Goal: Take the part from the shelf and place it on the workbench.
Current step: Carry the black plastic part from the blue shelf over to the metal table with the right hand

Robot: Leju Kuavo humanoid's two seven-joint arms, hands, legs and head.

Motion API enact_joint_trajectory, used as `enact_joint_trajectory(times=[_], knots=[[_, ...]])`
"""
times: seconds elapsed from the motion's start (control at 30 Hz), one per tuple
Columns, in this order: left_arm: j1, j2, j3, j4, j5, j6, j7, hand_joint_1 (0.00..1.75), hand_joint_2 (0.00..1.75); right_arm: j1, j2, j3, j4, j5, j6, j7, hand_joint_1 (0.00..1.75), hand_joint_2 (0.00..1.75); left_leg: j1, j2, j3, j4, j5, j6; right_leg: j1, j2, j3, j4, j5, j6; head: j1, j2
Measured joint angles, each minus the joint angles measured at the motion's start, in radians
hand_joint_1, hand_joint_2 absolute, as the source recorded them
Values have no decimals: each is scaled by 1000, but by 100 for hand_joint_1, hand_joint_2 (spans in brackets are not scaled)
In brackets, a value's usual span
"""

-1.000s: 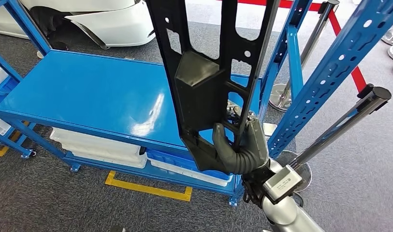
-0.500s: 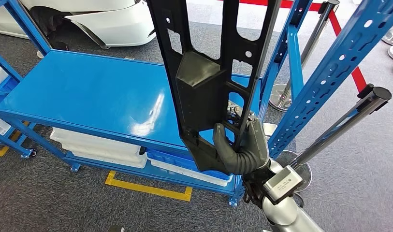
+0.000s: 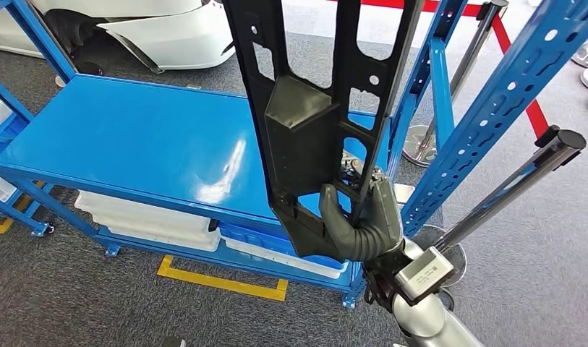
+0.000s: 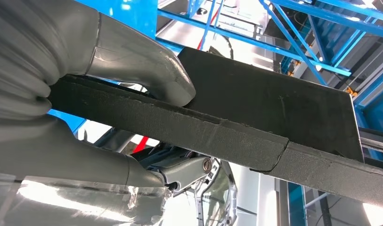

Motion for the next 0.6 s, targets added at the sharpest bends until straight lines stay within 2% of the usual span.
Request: enact_joint_trajectory(times=[0.6], knots=[[0, 0, 1, 0, -1, -14, 14, 0, 175, 0, 5, 0, 0, -18, 16, -4, 175, 175, 0, 0, 0, 0, 0, 0, 0, 0, 0, 0, 0, 0, 0, 0]])
